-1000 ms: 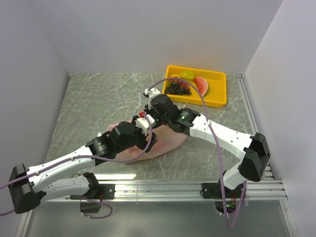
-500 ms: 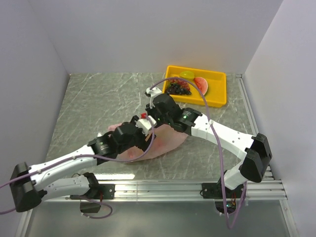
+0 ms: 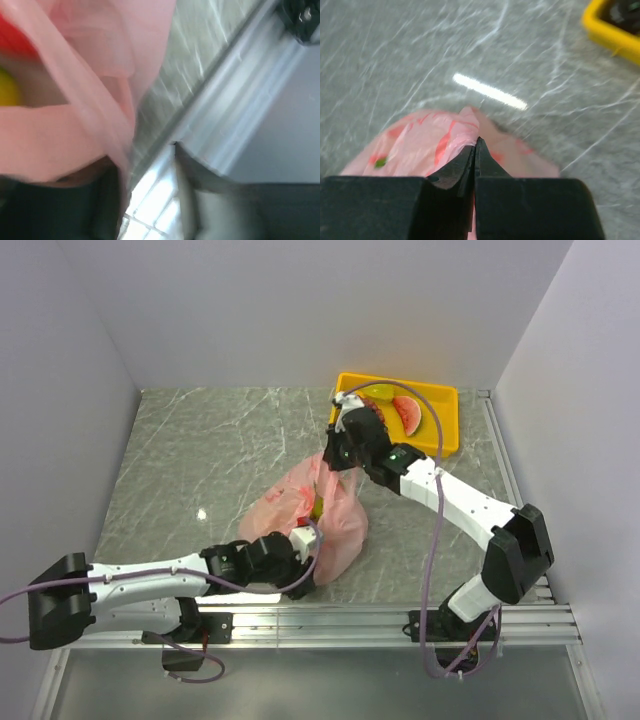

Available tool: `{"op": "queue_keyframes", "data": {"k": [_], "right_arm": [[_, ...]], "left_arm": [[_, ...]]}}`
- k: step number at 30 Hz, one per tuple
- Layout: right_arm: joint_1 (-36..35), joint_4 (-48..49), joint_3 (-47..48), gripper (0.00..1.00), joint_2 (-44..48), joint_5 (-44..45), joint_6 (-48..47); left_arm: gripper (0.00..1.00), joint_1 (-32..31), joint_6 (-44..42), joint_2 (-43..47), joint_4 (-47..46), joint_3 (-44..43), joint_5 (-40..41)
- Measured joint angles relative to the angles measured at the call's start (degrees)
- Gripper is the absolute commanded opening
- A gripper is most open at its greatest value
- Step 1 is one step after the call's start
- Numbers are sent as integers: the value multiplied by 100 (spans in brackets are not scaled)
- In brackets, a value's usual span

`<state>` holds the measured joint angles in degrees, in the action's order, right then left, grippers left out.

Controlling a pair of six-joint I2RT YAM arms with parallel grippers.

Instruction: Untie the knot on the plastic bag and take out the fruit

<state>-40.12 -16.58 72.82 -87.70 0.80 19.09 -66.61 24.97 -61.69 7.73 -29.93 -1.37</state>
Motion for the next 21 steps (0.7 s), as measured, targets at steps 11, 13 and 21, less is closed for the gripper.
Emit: {"op": "queue_keyframes", "data": {"k": [11, 13, 21], "right_arm": [[212, 341, 46, 50, -570, 114, 61], [42, 234, 46, 65, -374, 247, -74], [-1005, -232, 48, 79, 1016, 728, -304]], "left_arm": [[84, -184, 1578, 1650, 719, 710, -192], [91, -199, 1617, 1799, 920, 343, 39], [90, -199, 2151, 1921, 1742, -1641, 1738]]}}
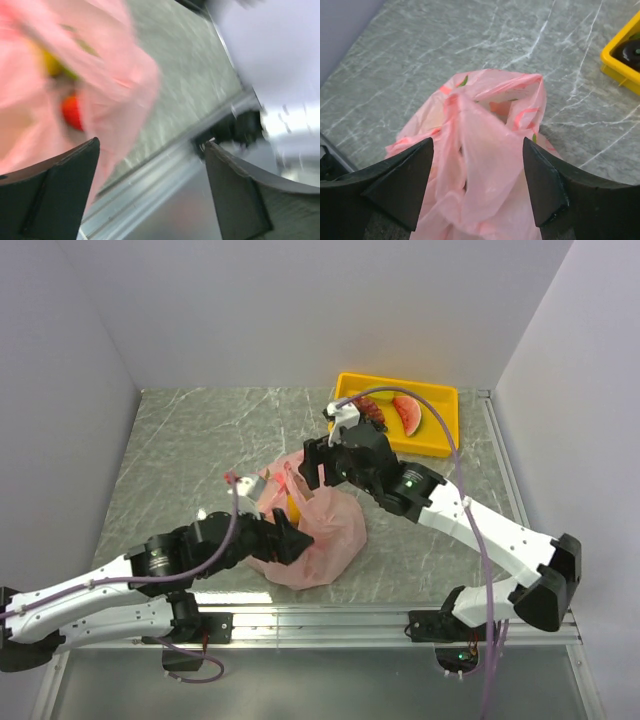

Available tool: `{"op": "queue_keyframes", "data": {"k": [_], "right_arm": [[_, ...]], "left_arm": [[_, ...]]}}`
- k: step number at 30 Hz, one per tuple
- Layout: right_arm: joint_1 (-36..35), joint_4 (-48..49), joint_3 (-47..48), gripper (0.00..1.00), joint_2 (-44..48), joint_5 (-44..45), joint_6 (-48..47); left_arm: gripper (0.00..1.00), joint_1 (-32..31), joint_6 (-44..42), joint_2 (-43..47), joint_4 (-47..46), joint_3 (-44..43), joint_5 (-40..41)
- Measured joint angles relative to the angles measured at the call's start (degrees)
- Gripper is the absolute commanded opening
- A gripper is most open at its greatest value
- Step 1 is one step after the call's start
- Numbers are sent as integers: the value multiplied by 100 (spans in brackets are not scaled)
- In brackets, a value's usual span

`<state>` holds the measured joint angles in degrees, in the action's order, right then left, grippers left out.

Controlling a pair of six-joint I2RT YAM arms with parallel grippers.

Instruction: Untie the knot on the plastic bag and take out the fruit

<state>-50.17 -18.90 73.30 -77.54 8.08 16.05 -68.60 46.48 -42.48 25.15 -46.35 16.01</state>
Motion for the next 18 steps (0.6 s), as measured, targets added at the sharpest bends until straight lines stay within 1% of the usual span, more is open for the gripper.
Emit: {"op": "queue_keyframes", "data": {"k": [4, 6, 7, 9, 10, 12, 13, 14, 16, 18], "right_arm": [[-332, -153, -26, 78, 168, 264, 22], [-422, -181, -186, 74, 153, 339, 96], [-461, -162, -337, 65, 146, 354, 138], [-520, -138, -741, 53, 144, 378, 256], [-535, -72, -1016, 34, 144, 393, 339], [-546, 2, -1552, 15, 157, 426, 527], [-546, 31, -1860, 3, 166, 466, 634], [-546, 87, -2197, 0, 221, 507, 758], [-546, 61, -2739, 0, 387, 586, 984], [-546, 114, -3239, 0, 710, 616, 1189]], "left_arm": [[88, 0, 647, 151, 883, -122, 1191], [87, 0, 852, 122, 1237, -79, 1598], [86, 0, 905, 83, 1342, -31, 1759], [83, 0, 1010, -31, 1399, 127, 2020], [83, 4, 1049, -127, 1410, 225, 2144], [81, 39, 1128, -345, 1388, 446, 2330], [81, 96, 1130, -457, 1296, 566, 2389], [81, 186, 1123, -573, 1165, 706, 2420], [80, 468, 1054, -730, 892, 933, 2374], [80, 931, 925, -824, 415, 1134, 2186]]}}
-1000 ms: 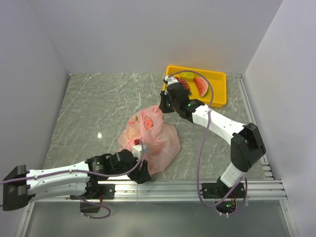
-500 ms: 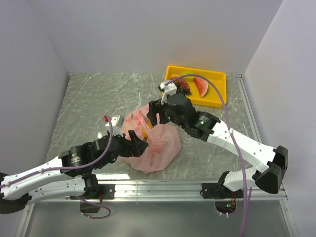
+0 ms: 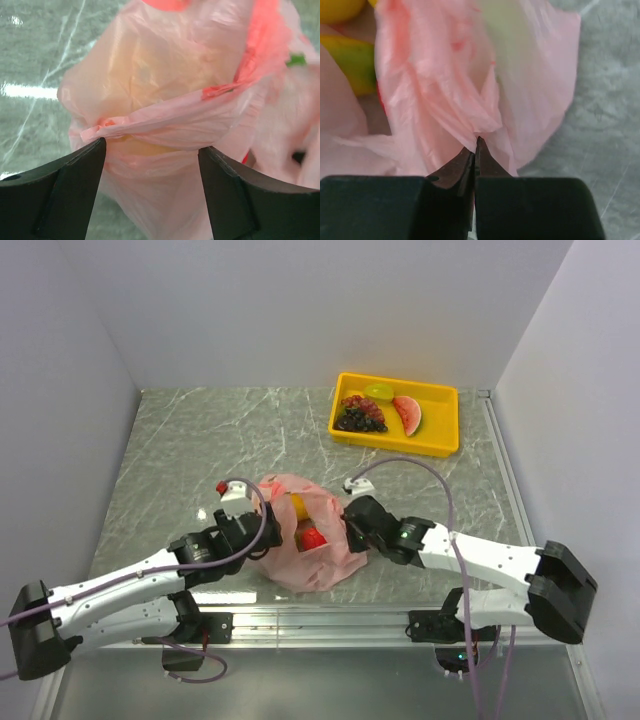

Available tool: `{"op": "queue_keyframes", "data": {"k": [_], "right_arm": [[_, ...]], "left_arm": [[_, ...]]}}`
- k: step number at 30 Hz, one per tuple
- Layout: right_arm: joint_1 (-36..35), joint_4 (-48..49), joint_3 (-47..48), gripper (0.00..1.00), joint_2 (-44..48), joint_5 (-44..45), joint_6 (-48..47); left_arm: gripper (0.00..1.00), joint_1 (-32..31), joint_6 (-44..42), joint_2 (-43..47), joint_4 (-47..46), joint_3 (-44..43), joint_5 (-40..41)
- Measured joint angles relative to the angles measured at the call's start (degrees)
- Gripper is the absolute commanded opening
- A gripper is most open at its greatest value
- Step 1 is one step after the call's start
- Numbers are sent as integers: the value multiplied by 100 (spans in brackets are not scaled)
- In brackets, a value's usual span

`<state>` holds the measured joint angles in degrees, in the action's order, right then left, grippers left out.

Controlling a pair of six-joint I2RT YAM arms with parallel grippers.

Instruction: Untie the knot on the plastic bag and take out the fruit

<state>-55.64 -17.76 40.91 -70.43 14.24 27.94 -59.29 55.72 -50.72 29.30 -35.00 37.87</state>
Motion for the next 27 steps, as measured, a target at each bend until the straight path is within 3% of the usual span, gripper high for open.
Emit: {"op": "queue_keyframes", "data": {"k": [4, 8, 11, 15, 21, 23, 24, 25, 26, 27], "right_arm": [[0, 201, -428, 0, 450, 28, 262], [0, 487, -575, 0, 525, 74, 417], [0, 623, -612, 0, 503, 74, 476], [0, 767, -614, 0, 450, 72, 531], [0, 789, -614, 0, 457, 120, 564], [0, 785, -614, 0, 472, 140, 573], [0, 782, -614, 0, 479, 155, 577], [0, 774, -614, 0, 487, 179, 592], [2, 758, -619, 0, 501, 219, 619], [11, 750, -638, 0, 527, 256, 647]], "left_arm": [[89, 610, -291, -199, -706, 52, -514], [99, 656, -592, -214, -1189, 37, -1239], [99, 638, -719, -94, -1318, -20, -1720], [97, 555, -763, 48, -1333, -79, -1770], [91, 533, -693, -1137, -1051, -605, -1220], [82, 516, -632, -1602, -990, -693, -1047], [62, 509, -599, -1755, -953, -699, -986], [50, 507, -505, -1888, -892, -699, -933], [23, 503, -466, -1969, -796, -699, -883], [10, 503, -463, -1991, -684, -699, -817]]}}
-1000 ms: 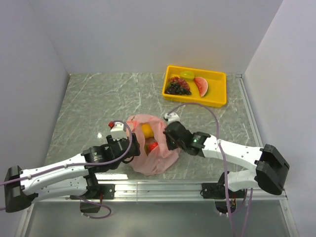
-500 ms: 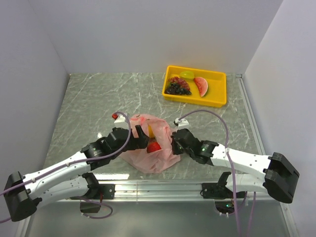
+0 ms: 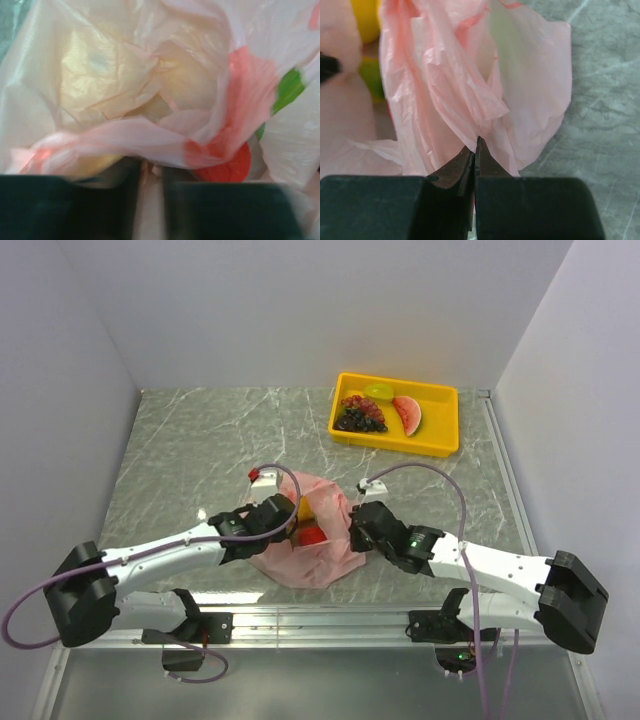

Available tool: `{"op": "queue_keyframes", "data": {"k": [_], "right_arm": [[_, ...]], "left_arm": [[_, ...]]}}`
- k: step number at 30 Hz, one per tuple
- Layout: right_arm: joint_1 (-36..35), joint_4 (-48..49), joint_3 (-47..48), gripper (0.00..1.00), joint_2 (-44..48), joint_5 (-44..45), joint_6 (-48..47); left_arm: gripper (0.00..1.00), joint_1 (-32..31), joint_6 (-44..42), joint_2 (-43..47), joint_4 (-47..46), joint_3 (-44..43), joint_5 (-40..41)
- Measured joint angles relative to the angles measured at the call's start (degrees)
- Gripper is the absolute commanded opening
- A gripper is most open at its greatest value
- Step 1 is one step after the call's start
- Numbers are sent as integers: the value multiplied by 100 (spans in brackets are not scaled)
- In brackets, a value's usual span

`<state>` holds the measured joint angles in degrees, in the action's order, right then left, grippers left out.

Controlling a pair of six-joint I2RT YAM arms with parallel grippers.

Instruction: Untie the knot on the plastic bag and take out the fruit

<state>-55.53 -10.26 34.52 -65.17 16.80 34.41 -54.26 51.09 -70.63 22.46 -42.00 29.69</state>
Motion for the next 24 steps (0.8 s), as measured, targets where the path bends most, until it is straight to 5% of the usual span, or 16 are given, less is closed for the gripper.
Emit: {"op": "queue_keyframes", "data": {"k": [1, 5, 8, 9, 12, 14, 20, 24], "right_arm": [[22, -13, -31, 0, 26, 26, 42], [485, -168, -341, 0, 258, 57, 428], [1010, -407, -660, 16, 522, 81, 621], [1051, -501, -695, 28, 601, 76, 621], [837, -848, -560, 50, 922, 68, 400], [520, -1156, -212, 55, 1150, 146, 142], [-155, -1513, 1576, 51, 1434, 94, -793], [-315, -1429, 2413, 34, 1255, -439, -1381]], "left_arm": [[1, 0, 4, 39, 68, -2, 57], [1, 7, -68, 835, 546, -2, 203], [1, 48, -83, 1757, 826, 13, 151], [1, 57, -79, 1978, 870, 42, 109], [1, 76, -48, 2479, 846, 313, -197], [1, 76, -31, 2496, 850, 498, -391], [0, 76, -15, 2159, 848, 675, -898], [1, 76, 72, 2173, 828, 675, -977]]}}
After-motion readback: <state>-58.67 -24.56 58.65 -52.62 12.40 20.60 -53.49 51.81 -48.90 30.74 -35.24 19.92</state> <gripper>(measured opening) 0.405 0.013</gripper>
